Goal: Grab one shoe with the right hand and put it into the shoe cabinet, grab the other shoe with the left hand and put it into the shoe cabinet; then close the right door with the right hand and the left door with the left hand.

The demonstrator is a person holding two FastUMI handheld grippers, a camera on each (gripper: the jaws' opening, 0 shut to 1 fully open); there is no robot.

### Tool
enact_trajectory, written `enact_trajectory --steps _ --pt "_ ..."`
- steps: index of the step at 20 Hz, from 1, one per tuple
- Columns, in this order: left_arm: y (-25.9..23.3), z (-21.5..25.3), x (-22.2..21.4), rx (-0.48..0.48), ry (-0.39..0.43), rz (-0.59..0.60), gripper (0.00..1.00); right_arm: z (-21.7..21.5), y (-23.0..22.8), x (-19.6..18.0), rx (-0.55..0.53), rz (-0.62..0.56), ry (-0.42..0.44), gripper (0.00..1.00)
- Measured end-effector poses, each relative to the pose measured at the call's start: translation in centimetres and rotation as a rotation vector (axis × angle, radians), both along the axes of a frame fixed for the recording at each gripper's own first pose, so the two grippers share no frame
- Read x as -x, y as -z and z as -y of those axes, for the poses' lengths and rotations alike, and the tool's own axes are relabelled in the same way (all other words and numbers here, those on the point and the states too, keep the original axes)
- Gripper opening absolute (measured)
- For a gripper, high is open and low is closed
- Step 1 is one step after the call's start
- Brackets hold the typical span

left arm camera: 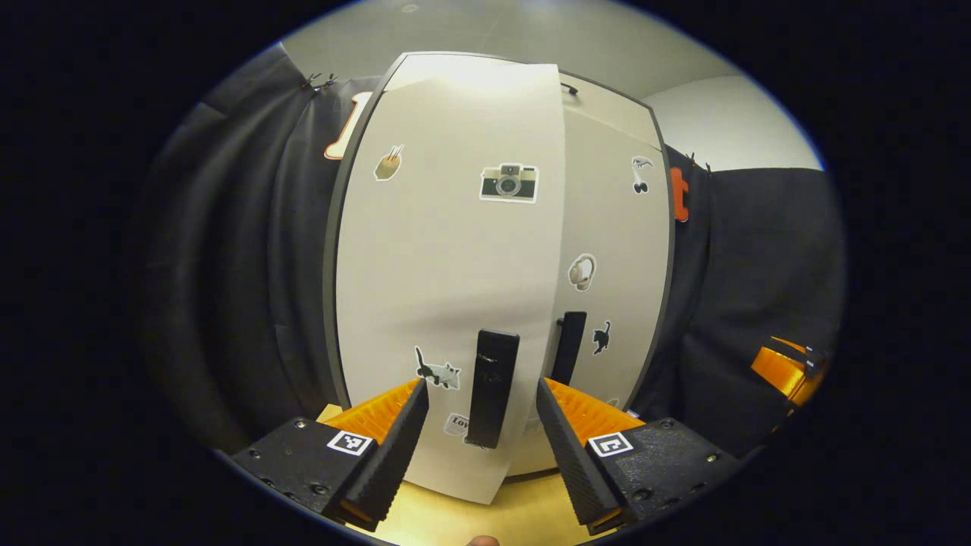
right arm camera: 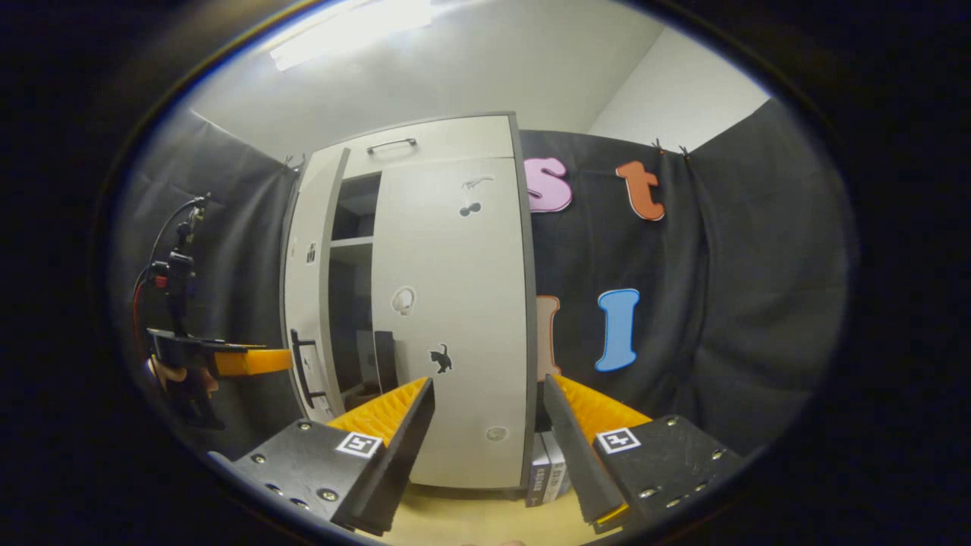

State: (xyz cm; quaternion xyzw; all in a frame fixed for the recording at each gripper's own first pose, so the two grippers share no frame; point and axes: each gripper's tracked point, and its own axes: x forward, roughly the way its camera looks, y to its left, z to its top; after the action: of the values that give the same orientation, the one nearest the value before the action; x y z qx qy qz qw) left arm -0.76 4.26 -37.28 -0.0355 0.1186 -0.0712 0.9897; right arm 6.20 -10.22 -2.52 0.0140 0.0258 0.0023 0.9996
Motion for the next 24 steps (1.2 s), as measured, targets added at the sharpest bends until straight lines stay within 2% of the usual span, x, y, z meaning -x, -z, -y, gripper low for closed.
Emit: enact_trajectory --steps 4,5,6,9,10,11,17,21,24 --pt "-1.0 0.6 1.0 -0.014 0.003 0.023 0.88 -0.1 -0.6 0.3 0.002 0.008 -0.009 0.87" --pt "-1.3 0.5 1.2 -0.019 0.002 0.028 0.83 -0.3 -0.7 0.4 0.002 0.011 -0.015 0.87" --pt "-1.5 0.5 1.4 -0.024 -0.001 0.032 0.88 -0.5 -0.8 0.5 0.003 0.013 -0.021 0.87" --pt "-2.0 0.2 1.8 -0.024 -0.006 0.039 0.88 -1.0 -0.9 0.8 0.003 0.011 -0.037 0.87" --pt "-2.1 0.1 1.9 -0.023 -0.008 0.040 0.88 -1.0 -0.9 0.9 0.003 0.009 -0.041 0.84" --pt "-2.2 0.0 2.0 -0.024 -0.011 0.038 0.88 -1.2 -0.8 1.0 0.003 0.007 -0.045 0.87" --pt "-2.8 1.0 3.7 -0.015 0.000 0.023 0.88 -1.8 -1.4 2.1 0.006 0.008 -0.052 0.87" --pt "-5.0 2.8 5.7 -0.016 0.007 0.011 0.89 -2.8 -4.3 3.1 0.008 0.034 -0.054 0.87" --pt "-8.1 3.8 7.3 -0.019 0.007 0.052 0.93 -4.2 -7.2 3.8 -0.010 0.049 -0.074 0.86"
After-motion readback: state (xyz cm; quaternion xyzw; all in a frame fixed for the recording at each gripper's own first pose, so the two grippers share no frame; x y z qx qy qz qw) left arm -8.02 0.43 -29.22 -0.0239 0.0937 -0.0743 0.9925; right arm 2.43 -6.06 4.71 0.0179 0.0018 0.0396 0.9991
